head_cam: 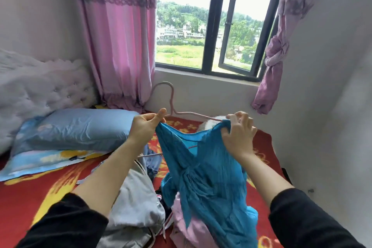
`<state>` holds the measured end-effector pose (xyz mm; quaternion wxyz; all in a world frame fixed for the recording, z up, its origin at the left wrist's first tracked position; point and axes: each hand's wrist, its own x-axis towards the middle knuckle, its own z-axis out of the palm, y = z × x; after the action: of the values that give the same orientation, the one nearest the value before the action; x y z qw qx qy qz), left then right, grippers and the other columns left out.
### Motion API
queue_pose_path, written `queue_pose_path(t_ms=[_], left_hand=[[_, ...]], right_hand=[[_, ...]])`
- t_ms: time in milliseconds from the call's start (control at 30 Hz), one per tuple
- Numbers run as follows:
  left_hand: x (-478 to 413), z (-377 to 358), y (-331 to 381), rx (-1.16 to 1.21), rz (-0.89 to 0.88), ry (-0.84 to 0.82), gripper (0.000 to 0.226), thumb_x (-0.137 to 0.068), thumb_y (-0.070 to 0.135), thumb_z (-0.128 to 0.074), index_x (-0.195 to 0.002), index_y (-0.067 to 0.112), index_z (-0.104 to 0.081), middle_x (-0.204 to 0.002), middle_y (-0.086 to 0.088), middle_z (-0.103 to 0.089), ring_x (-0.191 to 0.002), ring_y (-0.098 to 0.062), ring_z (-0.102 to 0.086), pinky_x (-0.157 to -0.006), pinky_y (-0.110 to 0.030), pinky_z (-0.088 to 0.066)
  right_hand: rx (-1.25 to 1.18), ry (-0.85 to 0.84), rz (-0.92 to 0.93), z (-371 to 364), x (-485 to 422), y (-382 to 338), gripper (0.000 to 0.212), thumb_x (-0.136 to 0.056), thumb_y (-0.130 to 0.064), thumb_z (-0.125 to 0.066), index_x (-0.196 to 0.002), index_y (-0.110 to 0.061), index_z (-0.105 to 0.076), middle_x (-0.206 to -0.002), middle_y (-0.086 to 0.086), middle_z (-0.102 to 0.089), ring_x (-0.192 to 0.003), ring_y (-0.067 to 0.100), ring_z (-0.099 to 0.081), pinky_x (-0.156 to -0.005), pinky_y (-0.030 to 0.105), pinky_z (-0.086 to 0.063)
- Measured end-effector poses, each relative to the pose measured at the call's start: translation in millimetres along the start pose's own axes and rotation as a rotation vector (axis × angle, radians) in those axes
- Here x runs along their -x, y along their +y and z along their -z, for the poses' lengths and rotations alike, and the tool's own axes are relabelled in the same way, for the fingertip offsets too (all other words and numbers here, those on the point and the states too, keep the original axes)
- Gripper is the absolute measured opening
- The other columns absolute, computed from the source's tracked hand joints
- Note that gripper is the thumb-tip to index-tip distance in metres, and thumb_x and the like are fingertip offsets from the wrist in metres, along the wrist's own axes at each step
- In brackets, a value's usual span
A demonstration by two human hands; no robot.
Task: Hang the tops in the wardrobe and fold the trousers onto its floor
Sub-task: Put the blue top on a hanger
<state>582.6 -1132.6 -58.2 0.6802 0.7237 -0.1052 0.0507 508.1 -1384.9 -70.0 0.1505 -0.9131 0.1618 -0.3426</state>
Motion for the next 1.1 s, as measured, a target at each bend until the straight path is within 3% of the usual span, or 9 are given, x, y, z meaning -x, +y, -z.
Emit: queue_pose_path(t_ms=[100, 300, 400, 500, 567, 733, 833, 967, 1100], left_hand=[[15.4, 35.7, 28.1, 0.013, -0.066, 0.131, 0.04, -0.067, 0.058, -0.068, -0.056, 0.019, -0.07, -0.05, 0.011, -0.056, -0.048, 0.001, -0.046, -0.052, -0.008, -0.04], [87.8, 123.0, 58.5, -0.101, -0.077, 0.305, 0.032, -0.07, 0.052, -0.07, -0.067, 0.02, -0.073, -0.056, 0.01, -0.054, -0.054, -0.001, -0.044, -0.058, -0.009, -0.038], [136.7, 171.3, 72.5, -0.195, -0.081, 0.333, 0.018, -0.069, 0.034, -0.078, -0.077, 0.019, -0.073, -0.059, 0.016, -0.063, -0.055, 0.005, -0.053, -0.058, -0.006, -0.041], [182.4, 222.4, 90.8, -0.377, -0.085, 0.443, 0.014, -0.074, 0.014, -0.081, -0.083, 0.022, -0.074, -0.078, 0.004, -0.071, -0.063, 0.003, -0.062, -0.062, -0.009, -0.049], [213.0, 255.8, 103.5, -0.414, -0.062, 0.532, 0.014, -0.076, 0.013, -0.079, -0.084, 0.022, -0.074, -0.083, 0.001, -0.072, -0.069, -0.001, -0.063, -0.066, -0.012, -0.051], [299.7, 340.8, 129.3, -0.247, 0.086, 0.671, 0.016, -0.079, 0.013, -0.075, -0.095, 0.016, -0.074, -0.093, -0.006, -0.073, -0.078, -0.012, -0.061, -0.071, -0.023, -0.043], [348.9, 387.3, 138.8, -0.074, 0.087, 0.768, 0.016, -0.08, 0.011, -0.072, -0.096, 0.017, -0.073, -0.092, -0.001, -0.073, -0.077, -0.01, -0.063, -0.07, -0.024, -0.039], [402.2, 450.9, 143.9, 0.108, 0.031, 0.917, 0.016, -0.087, 0.006, -0.064, -0.101, 0.013, -0.068, -0.083, 0.002, -0.073, -0.068, -0.003, -0.069, -0.059, -0.011, -0.049], [458.5, 514.8, 147.4, 0.085, 0.017, 1.134, 0.018, -0.086, -0.003, -0.063, -0.09, 0.014, -0.067, -0.086, -0.005, -0.07, -0.067, -0.01, -0.069, -0.061, -0.015, -0.052]], right_hand=[[-0.056, -0.02, 0.131, -0.2, -10.4, -18.1, 0.024, -0.09, -0.024, -0.053, -0.114, -0.02, -0.057, -0.127, 0.003, -0.043, -0.124, 0.025, -0.031, -0.101, 0.046, -0.025], [-0.332, -0.103, 0.315, -0.1, 7.3, -101.8, 0.019, -0.095, -0.022, -0.048, -0.104, -0.012, -0.061, -0.112, 0.003, -0.058, -0.111, 0.023, -0.041, -0.089, 0.031, -0.022], [-0.452, -0.123, 0.408, 6.8, 25.5, -152.1, 0.015, -0.093, -0.024, -0.049, -0.088, -0.013, -0.057, -0.095, -0.003, -0.053, -0.103, 0.022, -0.043, -0.079, 0.027, -0.02], [-0.564, -0.151, 0.479, 17.6, 45.5, -211.4, 0.023, -0.09, -0.026, -0.052, -0.07, -0.018, -0.045, -0.083, -0.005, -0.049, -0.092, 0.019, -0.041, -0.083, 0.037, -0.032], [-0.611, -0.159, 0.538, 23.7, 64.2, -252.1, 0.032, -0.088, -0.027, -0.052, -0.062, -0.022, -0.035, -0.075, -0.005, -0.047, -0.085, 0.019, -0.039, -0.083, 0.043, -0.034], [-0.684, -0.212, 0.67, 27.8, 118.1, -350.4, 0.028, -0.084, -0.031, -0.055, -0.062, -0.014, -0.05, -0.061, -0.004, -0.05, -0.072, 0.021, -0.041, -0.069, 0.033, -0.012], [-0.768, -0.256, 0.707, 30.2, 157.5, -406.5, 0.027, -0.083, -0.032, -0.056, -0.067, -0.01, -0.058, -0.059, 0.0, -0.056, -0.07, 0.024, -0.044, -0.068, 0.032, -0.01], [-0.835, -0.322, 0.696, 34.0, 219.3, -480.0, 0.028, -0.082, -0.032, -0.059, -0.065, -0.011, -0.059, -0.055, 0.001, -0.055, -0.065, 0.025, -0.044, -0.066, 0.033, -0.009], [-0.916, -0.428, 0.677, 30.9, 275.1, -539.3, 0.031, -0.083, -0.031, -0.059, -0.06, -0.01, -0.055, -0.049, -0.001, -0.05, -0.056, 0.012, -0.041, -0.065, 0.034, -0.008]])
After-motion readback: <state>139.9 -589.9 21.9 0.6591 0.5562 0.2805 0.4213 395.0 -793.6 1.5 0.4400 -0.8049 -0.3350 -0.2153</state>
